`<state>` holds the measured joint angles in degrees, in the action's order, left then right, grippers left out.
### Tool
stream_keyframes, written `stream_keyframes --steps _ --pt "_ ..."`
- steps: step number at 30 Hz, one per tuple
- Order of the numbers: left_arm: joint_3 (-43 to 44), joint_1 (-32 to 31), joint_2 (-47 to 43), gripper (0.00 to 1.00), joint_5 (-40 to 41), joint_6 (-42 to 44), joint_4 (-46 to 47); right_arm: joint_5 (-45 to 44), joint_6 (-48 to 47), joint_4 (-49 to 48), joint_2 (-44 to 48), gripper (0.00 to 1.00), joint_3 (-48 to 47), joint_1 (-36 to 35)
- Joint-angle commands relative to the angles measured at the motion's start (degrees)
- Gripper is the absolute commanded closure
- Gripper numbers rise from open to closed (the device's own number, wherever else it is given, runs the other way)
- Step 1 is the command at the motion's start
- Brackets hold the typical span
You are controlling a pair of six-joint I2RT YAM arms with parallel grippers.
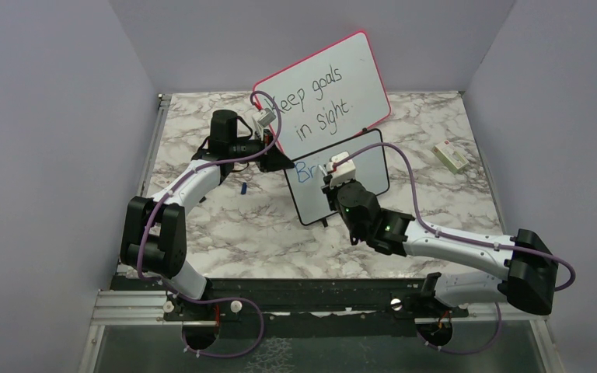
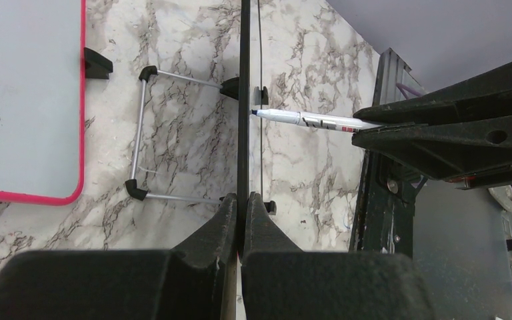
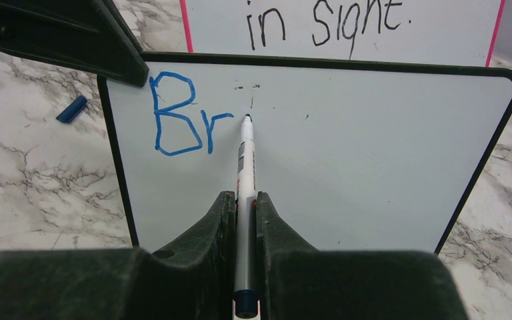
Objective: Write a sentence on the whiteboard
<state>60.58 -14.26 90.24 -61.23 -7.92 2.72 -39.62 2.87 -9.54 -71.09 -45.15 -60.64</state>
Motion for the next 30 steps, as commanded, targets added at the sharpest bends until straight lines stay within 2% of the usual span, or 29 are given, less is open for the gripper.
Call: stream_keyframes --steps 1,20,30 --pt "-0.85 -0.42 0.32 1.0 -2.01 0.28 -1.84 2.9 0.09 -0.84 -0.9 0.99 -0.27 0.52" --pt "-0.89 -0.42 0.36 1.0 -1.72 0.27 -1.93 6.56 2.6 5.66 0.94 1.0 0.84 0.54" --pt "-0.89 -0.42 0.39 1.0 -1.7 0.36 -2.02 4.17 2.04 7.77 1.81 0.99 1.77 0.52"
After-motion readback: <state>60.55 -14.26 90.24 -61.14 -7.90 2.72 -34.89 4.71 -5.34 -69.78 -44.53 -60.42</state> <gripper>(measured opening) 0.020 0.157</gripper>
